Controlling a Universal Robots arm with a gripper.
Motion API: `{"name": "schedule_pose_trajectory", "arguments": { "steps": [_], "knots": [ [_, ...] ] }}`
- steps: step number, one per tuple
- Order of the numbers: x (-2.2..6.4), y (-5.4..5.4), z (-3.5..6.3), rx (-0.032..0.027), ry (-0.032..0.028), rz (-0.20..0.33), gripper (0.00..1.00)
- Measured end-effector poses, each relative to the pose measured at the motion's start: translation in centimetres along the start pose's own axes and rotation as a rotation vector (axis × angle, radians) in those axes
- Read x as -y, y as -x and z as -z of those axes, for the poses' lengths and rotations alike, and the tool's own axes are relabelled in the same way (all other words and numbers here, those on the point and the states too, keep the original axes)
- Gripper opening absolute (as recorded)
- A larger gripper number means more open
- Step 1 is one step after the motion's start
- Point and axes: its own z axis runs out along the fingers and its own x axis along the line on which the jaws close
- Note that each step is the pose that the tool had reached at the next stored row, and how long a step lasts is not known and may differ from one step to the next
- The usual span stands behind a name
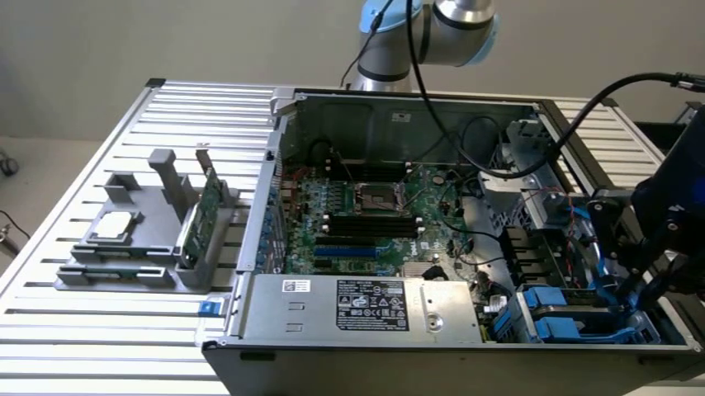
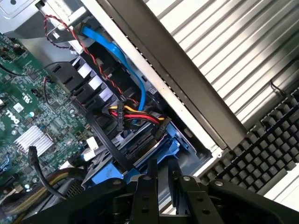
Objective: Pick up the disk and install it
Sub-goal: 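Insert the first disk wire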
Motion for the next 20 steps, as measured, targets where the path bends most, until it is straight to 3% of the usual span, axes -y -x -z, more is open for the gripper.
{"name": "schedule_pose_trajectory", "arguments": {
  "steps": [4, 8, 20],
  "knots": [
    [0.00, 0.00, -0.01, -0.0068, 0.0055, -0.039, 0.24],
    [0.00, 0.00, 0.02, -0.0214, 0.0182, -0.069, 0.24],
    [-0.01, 0.02, 0.09, -0.0845, 0.0775, -0.154, 0.24]
  ]
}}
